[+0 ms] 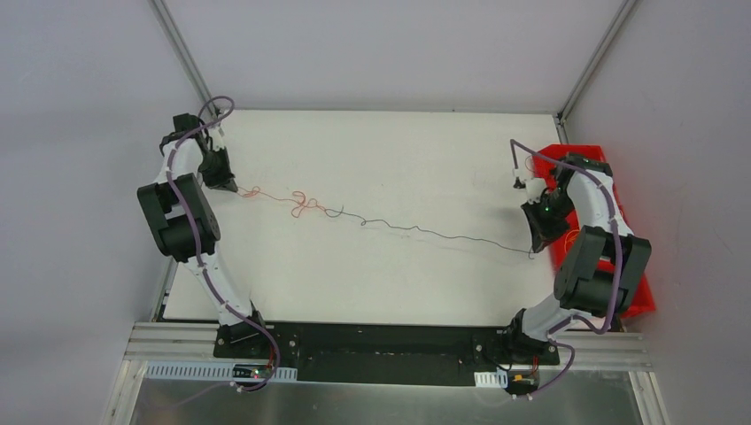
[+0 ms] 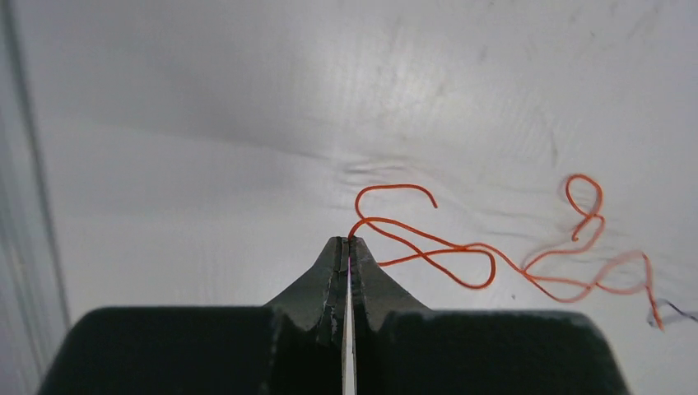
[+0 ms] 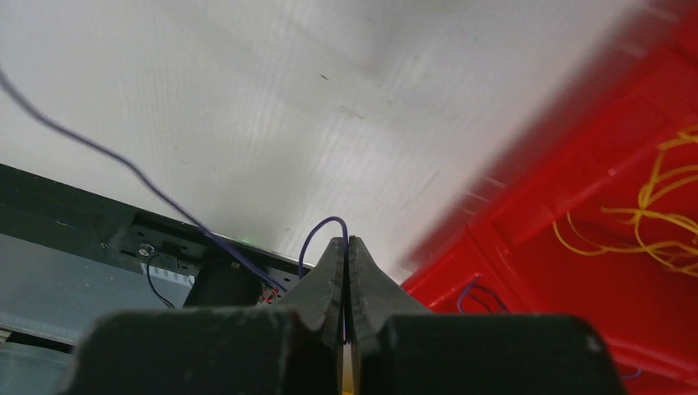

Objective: Untangle the cables

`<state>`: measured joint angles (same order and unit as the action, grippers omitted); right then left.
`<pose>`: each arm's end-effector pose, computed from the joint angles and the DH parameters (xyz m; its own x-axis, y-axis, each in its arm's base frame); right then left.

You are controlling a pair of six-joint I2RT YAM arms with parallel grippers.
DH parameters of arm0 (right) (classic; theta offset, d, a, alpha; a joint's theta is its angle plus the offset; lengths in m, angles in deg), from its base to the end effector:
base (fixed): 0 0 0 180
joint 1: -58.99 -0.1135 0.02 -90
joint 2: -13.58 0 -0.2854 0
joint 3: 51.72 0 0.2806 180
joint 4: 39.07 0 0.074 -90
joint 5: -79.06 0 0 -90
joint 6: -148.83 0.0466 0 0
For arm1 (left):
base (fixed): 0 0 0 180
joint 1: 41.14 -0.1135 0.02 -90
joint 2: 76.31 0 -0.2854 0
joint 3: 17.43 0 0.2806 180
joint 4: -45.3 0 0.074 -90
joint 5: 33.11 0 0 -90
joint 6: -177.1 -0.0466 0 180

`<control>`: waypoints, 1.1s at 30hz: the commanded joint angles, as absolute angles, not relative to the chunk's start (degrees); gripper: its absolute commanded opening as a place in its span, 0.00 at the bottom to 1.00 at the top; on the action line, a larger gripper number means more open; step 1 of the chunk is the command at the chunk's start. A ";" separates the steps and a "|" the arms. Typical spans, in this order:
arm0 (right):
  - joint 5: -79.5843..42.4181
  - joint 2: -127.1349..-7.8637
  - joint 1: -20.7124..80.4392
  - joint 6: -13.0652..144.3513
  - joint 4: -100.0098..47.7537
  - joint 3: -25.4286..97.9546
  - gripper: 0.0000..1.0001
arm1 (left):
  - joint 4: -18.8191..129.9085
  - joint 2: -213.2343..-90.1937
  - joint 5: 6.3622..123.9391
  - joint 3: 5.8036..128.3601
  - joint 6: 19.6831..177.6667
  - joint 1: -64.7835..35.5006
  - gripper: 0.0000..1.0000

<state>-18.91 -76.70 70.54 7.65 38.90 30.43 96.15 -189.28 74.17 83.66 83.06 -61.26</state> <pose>0.3024 -0.0552 0.2393 -0.7601 -0.6322 -0.1504 -0.6431 0.7651 0.0337 0.4369 0.1453 0.2132 -0.8467 -0.2385 -0.4756 -0.1414 0.9626 -0.2311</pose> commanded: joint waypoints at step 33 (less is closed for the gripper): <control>-45.94 -71.59 59.13 22.02 38.43 44.80 0.00 | 96.69 -176.49 121.06 83.85 90.05 -32.77 0.00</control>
<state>-41.66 -72.09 60.20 15.10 45.81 45.55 97.13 -177.28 113.95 83.49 84.94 -34.84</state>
